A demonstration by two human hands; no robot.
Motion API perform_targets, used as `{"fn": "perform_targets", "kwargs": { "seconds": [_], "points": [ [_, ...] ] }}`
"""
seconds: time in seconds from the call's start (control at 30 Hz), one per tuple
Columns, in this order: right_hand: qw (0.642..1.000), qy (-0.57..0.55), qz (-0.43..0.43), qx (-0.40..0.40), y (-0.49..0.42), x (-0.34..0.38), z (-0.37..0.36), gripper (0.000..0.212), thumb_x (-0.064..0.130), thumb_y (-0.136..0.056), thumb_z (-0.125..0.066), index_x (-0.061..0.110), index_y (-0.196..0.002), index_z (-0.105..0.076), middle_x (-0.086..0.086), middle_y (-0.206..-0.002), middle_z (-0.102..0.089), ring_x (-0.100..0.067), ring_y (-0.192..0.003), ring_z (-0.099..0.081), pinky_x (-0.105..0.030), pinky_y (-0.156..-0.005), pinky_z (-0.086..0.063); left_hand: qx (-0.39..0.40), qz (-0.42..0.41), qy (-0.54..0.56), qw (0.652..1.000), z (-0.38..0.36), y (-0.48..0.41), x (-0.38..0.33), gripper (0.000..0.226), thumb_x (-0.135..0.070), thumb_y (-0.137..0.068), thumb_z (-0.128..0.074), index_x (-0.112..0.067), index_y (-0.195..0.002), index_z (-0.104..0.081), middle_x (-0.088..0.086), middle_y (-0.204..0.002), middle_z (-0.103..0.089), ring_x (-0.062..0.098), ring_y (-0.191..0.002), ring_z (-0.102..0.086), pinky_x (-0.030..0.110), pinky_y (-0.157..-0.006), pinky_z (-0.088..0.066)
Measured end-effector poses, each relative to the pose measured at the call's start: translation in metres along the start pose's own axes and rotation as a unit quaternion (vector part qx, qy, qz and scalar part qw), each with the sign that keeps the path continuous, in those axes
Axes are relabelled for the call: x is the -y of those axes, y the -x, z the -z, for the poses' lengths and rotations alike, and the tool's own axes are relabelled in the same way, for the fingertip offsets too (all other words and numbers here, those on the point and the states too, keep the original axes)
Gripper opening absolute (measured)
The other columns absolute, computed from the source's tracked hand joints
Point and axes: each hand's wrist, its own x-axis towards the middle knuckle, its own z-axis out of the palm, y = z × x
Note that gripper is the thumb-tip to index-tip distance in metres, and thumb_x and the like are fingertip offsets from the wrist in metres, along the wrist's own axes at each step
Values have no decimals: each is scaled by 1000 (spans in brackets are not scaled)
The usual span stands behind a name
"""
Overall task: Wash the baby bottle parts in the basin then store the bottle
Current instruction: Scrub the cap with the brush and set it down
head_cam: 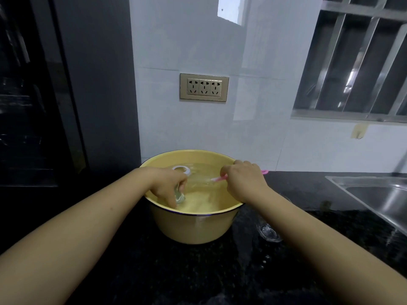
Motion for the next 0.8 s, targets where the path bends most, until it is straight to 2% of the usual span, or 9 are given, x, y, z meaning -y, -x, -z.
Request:
{"fn": "perform_targets", "kwargs": {
  "seconds": [0.2,0.33,0.4,0.5,0.57,0.63,0.7,0.73,0.8],
  "points": [
    [1000,0,2,0,1,1,1,33,9,-89,-44,18,-115,-62,-10,-111,-58,-32,-103,-54,-35,-81,-37,30,31,-49,998,-12,-3,-2,48,-33,-83,-63,-20,-121,-39,2,-117,-49,21,-92,-46,28,-75,-39],
    [999,-1,26,-20,1,0,4,31,12,-92,-44,22,-115,-63,-8,-109,-57,-31,-100,-54,-33,-75,-30,20,33,-26,999,-14,-3,-3,59,-31,-84,-63,-17,-135,-37,0,-131,-49,23,-115,-50,28,-89,-41],
    [999,-6,47,-22,0,0,7,33,14,-93,-44,26,-117,-63,-7,-109,-55,-30,-101,-53,-32,-74,-27,12,50,-23,998,-13,-4,-4,58,-32,-83,-62,-15,-134,-39,2,-125,-52,23,-112,-52,30,-89,-44],
    [996,-2,83,-33,1,-1,16,40,12,-91,-46,31,-123,-59,-5,-110,-54,-28,-102,-53,-30,-74,-24,-9,69,-28,997,-14,-7,-3,52,-32,-82,-63,-11,-126,-45,0,-104,-52,20,-93,-52,28,-76,-45],
    [994,12,105,-40,2,-4,23,42,12,-91,-47,35,-125,-58,-3,-109,-53,-27,-99,-54,-29,-73,-23,-25,69,-25,997,-14,-8,-3,54,-32,-83,-63,-9,-128,-45,1,-101,-52,20,-89,-51,27,-73,-43],
    [990,34,128,-54,5,-8,29,44,11,-89,-50,38,-123,-59,-1,-105,-54,-25,-83,-51,-28,-71,-21,-32,68,-21,997,-14,-7,-3,58,-34,-83,-64,-10,-132,-43,3,-108,-54,20,-91,-50,27,-76,-43],
    [981,60,166,-84,5,-11,31,44,10,-79,-68,42,-109,-68,1,-85,-54,-20,-61,-36,-27,-65,-24,-38,64,-14,997,-15,-7,-3,62,-33,-84,-64,-12,-137,-38,3,-114,-53,21,-96,-50,27,-79,-43],
    [976,67,186,-94,5,-12,32,46,10,-68,-79,43,-98,-72,3,-71,-47,-18,-54,-30,-26,-60,-25,-44,60,-9,997,-15,-6,-2,66,-31,-84,-64,-15,-141,-34,3,-119,-52,22,-102,-50,27,-82,-42],
    [965,70,230,-102,4,-14,31,46,10,-58,-86,43,-88,-75,6,-64,-31,-17,-47,-27,-25,-53,-25,-53,48,8,997,-16,-6,-2,73,-26,-82,-66,-19,-144,-29,2,-132,-48,23,-118,-48,27,-91,-41]
  ]
}}
